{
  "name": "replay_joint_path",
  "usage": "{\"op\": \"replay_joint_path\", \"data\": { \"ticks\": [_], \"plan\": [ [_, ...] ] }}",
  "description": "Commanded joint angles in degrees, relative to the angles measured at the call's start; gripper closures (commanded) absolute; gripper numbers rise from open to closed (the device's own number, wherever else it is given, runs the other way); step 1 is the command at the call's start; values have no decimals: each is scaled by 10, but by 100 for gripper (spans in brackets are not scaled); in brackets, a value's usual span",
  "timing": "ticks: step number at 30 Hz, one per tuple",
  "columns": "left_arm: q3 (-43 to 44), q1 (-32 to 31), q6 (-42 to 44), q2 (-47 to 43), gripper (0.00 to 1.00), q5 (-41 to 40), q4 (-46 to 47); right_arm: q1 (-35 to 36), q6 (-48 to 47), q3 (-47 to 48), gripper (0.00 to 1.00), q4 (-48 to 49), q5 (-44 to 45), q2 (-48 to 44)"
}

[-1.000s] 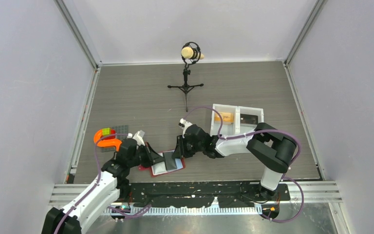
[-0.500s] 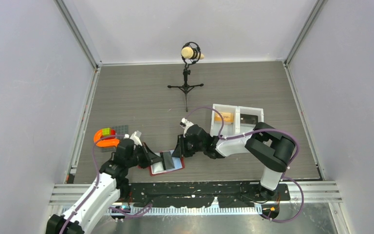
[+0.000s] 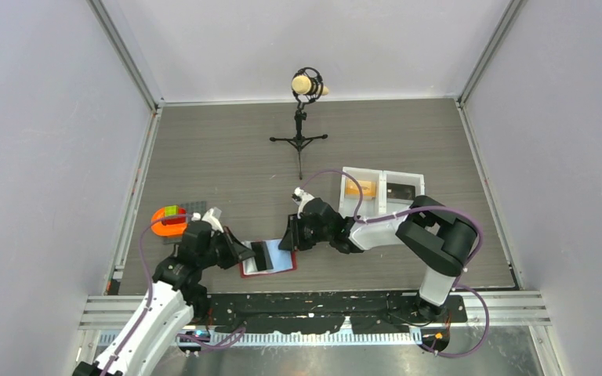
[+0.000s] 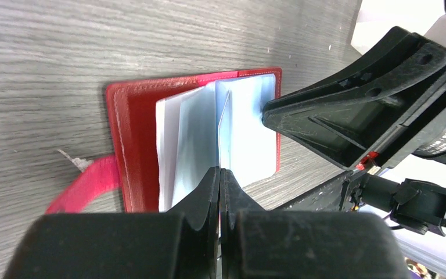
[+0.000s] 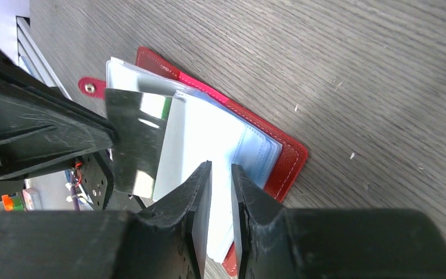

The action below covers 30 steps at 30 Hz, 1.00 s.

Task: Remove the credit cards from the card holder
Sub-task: Remove the credit card from the card holder, then place the credit card in the storage box.

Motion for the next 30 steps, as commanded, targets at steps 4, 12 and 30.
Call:
{"op": "replay_joint_path", "data": {
  "ticks": [4,12,30],
  "plan": [
    [65,3,35,-35,100,-42,-61,-5,-63,-4,71,-55,36,-51],
    [99,3,48,-44,100,-6,-62,-5,-160,8,64,-44,29,-128],
    [57,3,-272,-139,100,-2,-21,91,-703,-126,49,199,77,-294]
  ]
}}
